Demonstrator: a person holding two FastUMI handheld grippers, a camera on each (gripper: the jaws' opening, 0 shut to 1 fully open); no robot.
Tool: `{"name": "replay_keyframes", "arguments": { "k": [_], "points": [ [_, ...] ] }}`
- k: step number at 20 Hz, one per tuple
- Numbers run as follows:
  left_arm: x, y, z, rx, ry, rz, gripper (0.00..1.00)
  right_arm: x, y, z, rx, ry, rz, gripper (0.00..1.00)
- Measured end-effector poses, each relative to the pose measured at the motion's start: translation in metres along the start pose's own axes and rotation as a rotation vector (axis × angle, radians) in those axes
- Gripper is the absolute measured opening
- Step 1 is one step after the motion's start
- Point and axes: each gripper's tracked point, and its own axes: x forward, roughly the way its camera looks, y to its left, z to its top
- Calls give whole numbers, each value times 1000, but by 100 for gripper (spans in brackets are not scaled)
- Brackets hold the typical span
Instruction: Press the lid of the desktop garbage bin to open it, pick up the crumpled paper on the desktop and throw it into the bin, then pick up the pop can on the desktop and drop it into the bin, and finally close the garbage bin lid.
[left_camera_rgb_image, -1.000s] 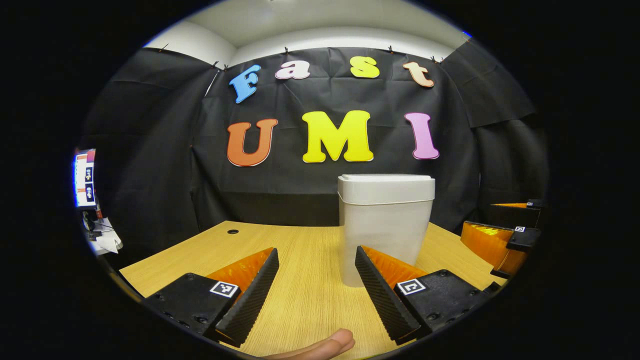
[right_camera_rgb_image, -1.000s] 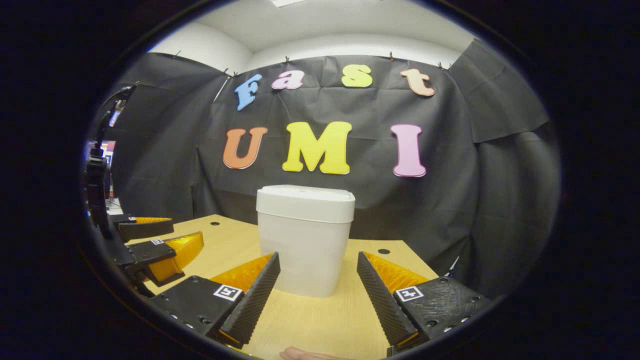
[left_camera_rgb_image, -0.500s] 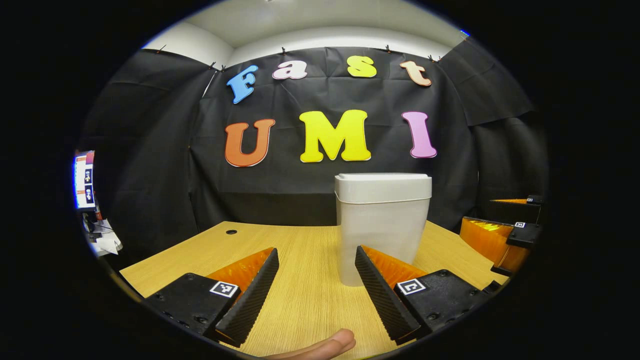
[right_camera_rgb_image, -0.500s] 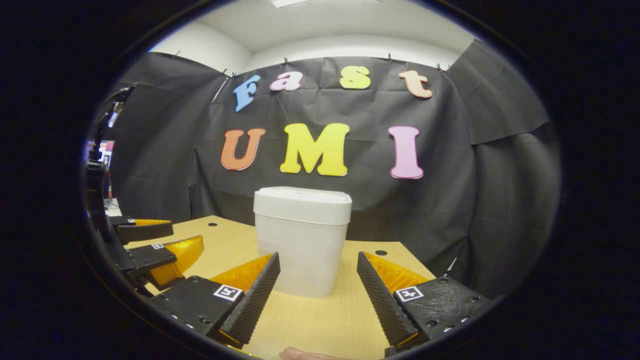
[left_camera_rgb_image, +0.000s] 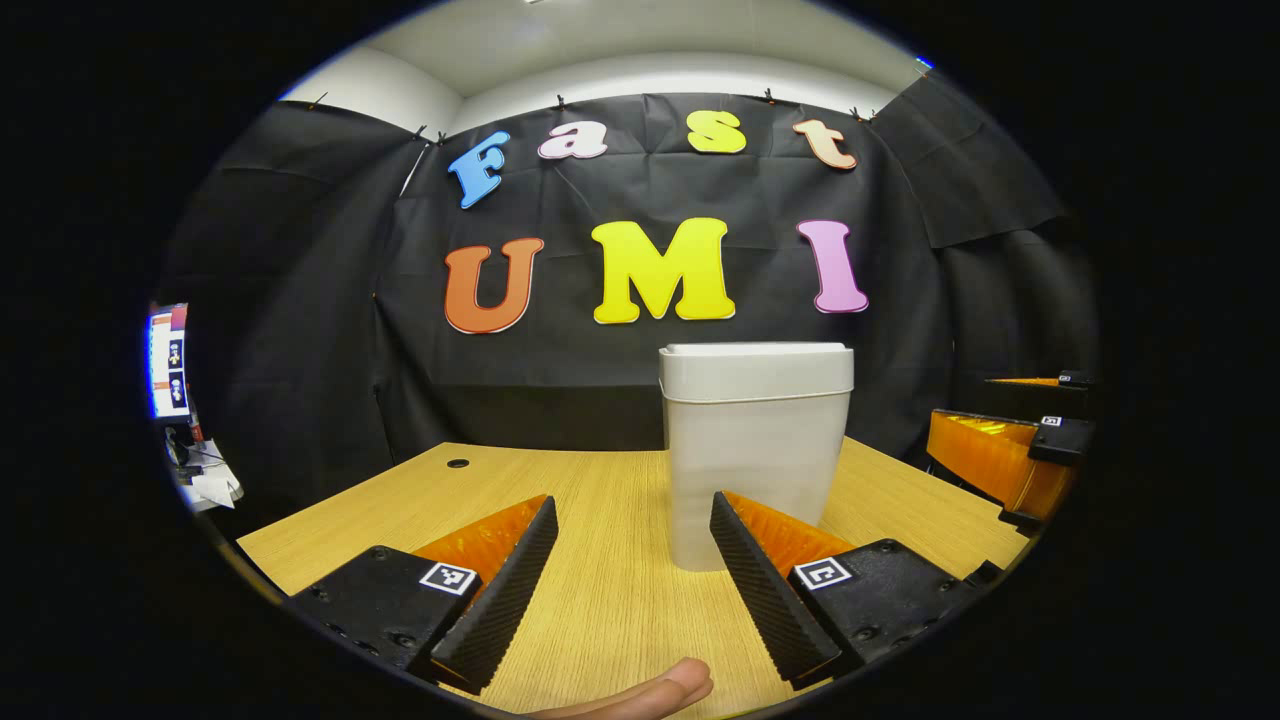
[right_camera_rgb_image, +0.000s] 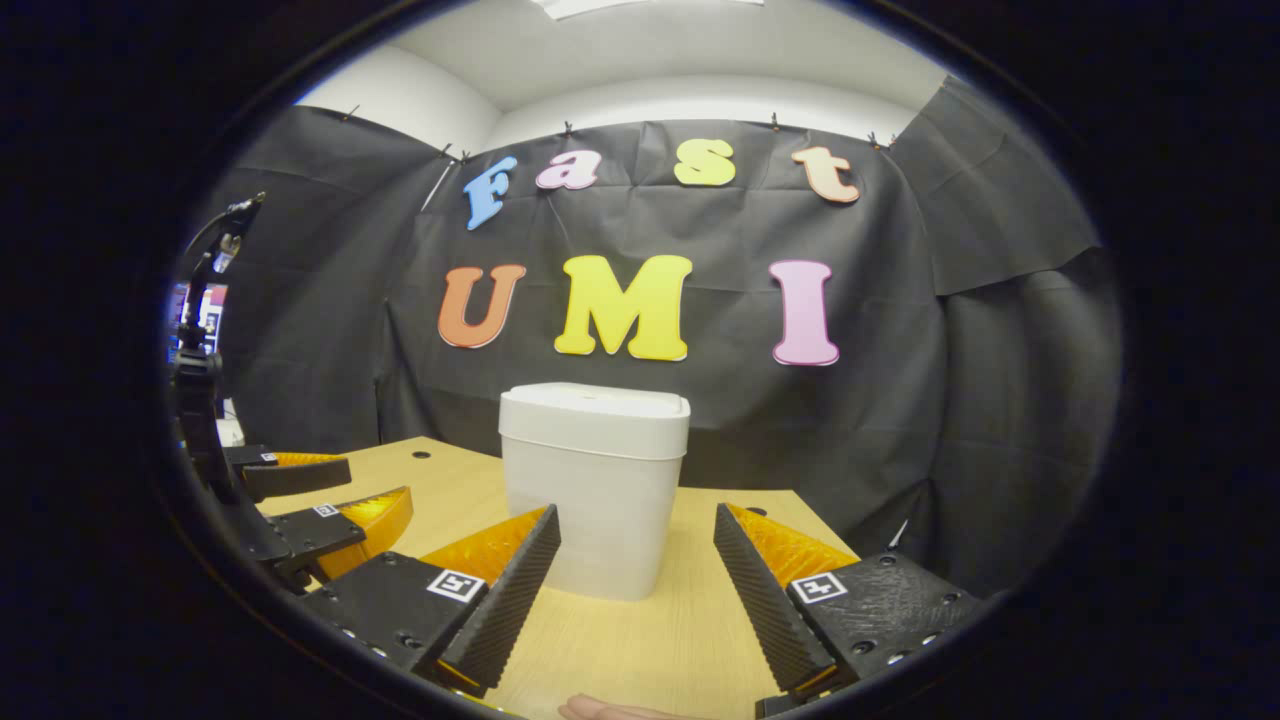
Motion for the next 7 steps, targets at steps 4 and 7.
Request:
{"name": "replay_keyframes", "arguments": {
  "k": [4, 7],
  "points": [
    [-1, 3, 0, 2, -2, 3, 99, 1, 1, -3, -10, 7, -2, 93],
    [0, 5, 0, -3, -2, 8, 99, 1, 4, -4, -20, 8, 4, 95]
  ]
}}
